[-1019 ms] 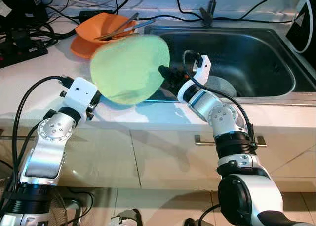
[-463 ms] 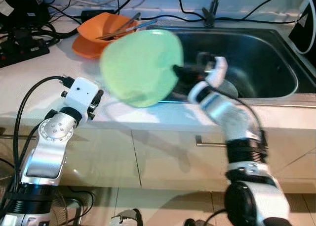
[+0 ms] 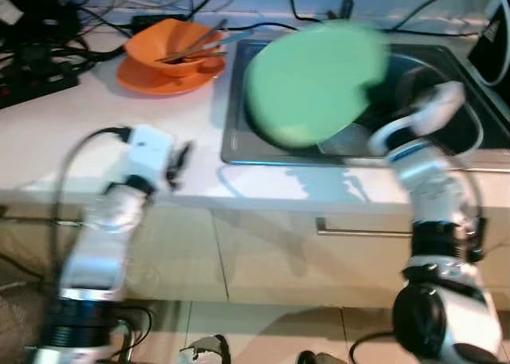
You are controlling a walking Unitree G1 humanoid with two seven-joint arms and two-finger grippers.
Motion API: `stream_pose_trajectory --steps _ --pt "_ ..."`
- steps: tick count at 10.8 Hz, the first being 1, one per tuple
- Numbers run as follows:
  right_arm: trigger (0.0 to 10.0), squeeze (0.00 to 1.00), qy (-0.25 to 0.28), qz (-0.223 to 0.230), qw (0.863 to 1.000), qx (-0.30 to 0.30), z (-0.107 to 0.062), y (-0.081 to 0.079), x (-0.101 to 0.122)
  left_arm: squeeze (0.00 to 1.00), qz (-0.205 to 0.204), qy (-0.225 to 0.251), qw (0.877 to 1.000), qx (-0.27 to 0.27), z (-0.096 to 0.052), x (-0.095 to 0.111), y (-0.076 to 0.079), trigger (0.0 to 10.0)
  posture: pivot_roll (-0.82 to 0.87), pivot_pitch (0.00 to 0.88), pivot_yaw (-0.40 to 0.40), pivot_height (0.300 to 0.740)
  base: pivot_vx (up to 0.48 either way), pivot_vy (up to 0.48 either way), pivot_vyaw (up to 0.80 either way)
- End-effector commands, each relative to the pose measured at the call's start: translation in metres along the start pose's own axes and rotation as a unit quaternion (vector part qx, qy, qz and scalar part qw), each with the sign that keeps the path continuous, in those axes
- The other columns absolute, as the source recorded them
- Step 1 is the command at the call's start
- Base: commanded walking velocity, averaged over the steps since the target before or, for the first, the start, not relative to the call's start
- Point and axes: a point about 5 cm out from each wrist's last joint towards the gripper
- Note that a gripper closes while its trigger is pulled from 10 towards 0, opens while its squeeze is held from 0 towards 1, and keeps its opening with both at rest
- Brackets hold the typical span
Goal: Kitchen organization
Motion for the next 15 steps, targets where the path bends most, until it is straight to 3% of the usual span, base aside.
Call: stream_pose_trajectory --steps 1,3,4,6,8,12,15 --pt "10.0 0.0 0.06 -0.002 0.998 0.034 0.005 -0.018 0.025 0.0 -0.002 0.032 0.999 -0.003 0.001 0.012 0.006 10.0 0.13 0.086 0.007 0.74 0.0 0.0 0.0" --pt "10.0 0.0 0.077 -0.069 0.995 0.008 0.01 -0.012 0.031 0.0 -0.025 0.058 0.997 -0.031 0.008 0.023 0.03 10.0 0.13 0.085 0.009 0.74 0.0 0.0 0.0" --pt "10.0 0.0 0.063 -0.093 0.994 -0.001 0.012 -0.009 0.024 0.0 -0.031 0.063 0.997 -0.042 0.009 0.026 0.038 10.0 0.13 0.083 0.009 0.74 0.0 0.0 0.0" --pt "10.0 0.0 0.013 -0.205 0.978 -0.034 0.023 0.002 -0.004 0.0 -0.05 0.083 0.991 -0.088 0.014 0.042 0.069 10.0 0.14 0.081 0.006 0.74 0.0 0.0 0.0" --pt "10.0 0.0 -0.017 -0.273 0.961 -0.037 0.032 0.0 -0.024 0.0 -0.072 0.097 0.986 -0.116 0.015 0.054 0.085 10.0 0.15 0.08 0.004 0.74 0.0 0.0 0.0" --pt "10.0 0.0 -0.072 -0.311 0.945 -0.076 0.036 0.008 -0.049 0.0 -0.075 0.094 0.985 -0.128 0.013 0.056 0.091 10.0 0.18 0.065 -0.005 0.74 0.0 0.0 0.0" --pt "10.0 0.0 -0.09 -0.335 0.933 -0.094 0.038 0.007 -0.055 0.0 -0.079 0.083 0.983 -0.141 0.012 0.053 0.097 10.0 0.19 0.052 -0.013 0.74 0.0 0.0 0.0"
Point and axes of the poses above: a point about 5 cm out from each wrist's last joint towards the gripper, its own z axis pointing out of the wrist towards the gripper, its own x axis along the axis of the wrist's last joint, y = z × x, and after that the axes turned 9 degrees about z, right-handed
